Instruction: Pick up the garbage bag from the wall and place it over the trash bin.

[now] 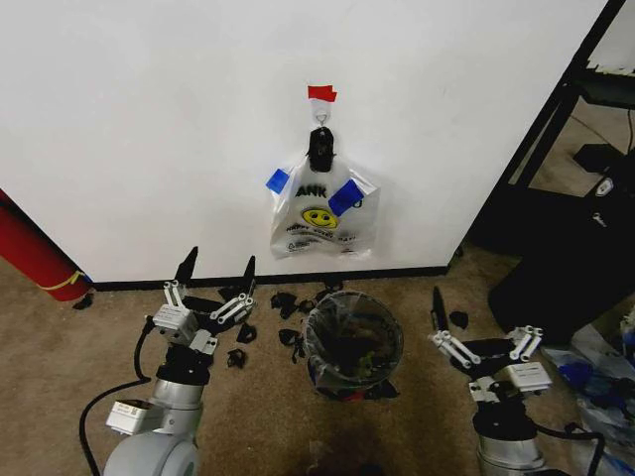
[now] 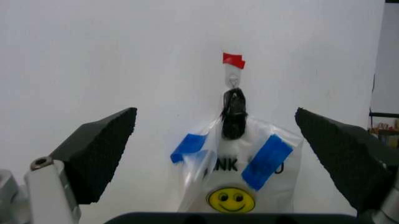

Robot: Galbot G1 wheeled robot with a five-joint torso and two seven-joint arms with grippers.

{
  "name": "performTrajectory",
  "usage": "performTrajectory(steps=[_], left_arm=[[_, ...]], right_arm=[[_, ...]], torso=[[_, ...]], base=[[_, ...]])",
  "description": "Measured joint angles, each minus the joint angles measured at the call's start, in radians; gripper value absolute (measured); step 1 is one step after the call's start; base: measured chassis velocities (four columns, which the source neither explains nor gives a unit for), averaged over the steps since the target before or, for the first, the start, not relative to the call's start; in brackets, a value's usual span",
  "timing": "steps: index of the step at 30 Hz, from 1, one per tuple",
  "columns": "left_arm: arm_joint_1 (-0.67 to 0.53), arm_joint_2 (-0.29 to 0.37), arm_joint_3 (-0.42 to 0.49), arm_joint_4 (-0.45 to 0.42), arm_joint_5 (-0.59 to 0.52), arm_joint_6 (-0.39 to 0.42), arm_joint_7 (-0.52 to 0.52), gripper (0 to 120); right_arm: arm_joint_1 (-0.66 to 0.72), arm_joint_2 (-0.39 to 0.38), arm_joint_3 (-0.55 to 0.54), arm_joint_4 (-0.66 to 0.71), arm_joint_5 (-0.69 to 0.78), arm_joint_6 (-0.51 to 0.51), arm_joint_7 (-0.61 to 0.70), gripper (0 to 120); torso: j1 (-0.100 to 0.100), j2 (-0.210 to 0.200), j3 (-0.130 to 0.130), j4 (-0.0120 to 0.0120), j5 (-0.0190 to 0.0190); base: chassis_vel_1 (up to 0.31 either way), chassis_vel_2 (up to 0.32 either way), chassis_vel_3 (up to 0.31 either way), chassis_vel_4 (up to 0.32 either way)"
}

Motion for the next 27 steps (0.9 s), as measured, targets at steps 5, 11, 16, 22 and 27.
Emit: performTrajectory(steps=[5,11,16,22,27], left_arm=[[-0.002,0.004,0.011,-0.026,-0.016,0.033,0.012,100],[0.024,0.008,0.018,-0.049,-0.048,0.052,0.013,100],[0.06,-0.002,-0.015,-0.052,-0.091,0.006,0.005,100],[0.093,-0.035,-0.025,-0.055,-0.065,-0.017,0.014,100],[0.108,-0.066,-0.016,-0.042,-0.002,-0.045,0.014,100]], right_arm=[[-0.031,0.0,-0.015,0.035,-0.015,-0.027,0.041,100],[-0.034,0.0,-0.016,0.031,-0.042,-0.034,0.058,100],[-0.021,-0.001,-0.041,-0.031,-0.092,-0.019,0.144,100],[-0.021,-0.036,-0.025,-0.034,-0.065,0.027,0.11,100],[-0.016,-0.048,-0.036,-0.04,-0.055,0.038,0.104,100]], torso=[[0.0,0.0,0.0,-0.0001,0.0],[0.0,0.0,0.0,0.0,0.0],[0.0,0.0,0.0,0.0001,0.0001],[0.0,0.0,0.0,0.0001,0.0001],[0.0,0.0,0.0,0.0,0.0001]], base=[[0.0,0.0,0.0,0.0],[0.0,0.0,0.0,0.0],[0.0,0.0,0.0,0.0],[0.0,0.0,0.0,0.0],[0.0,0.0,0.0,0.0]])
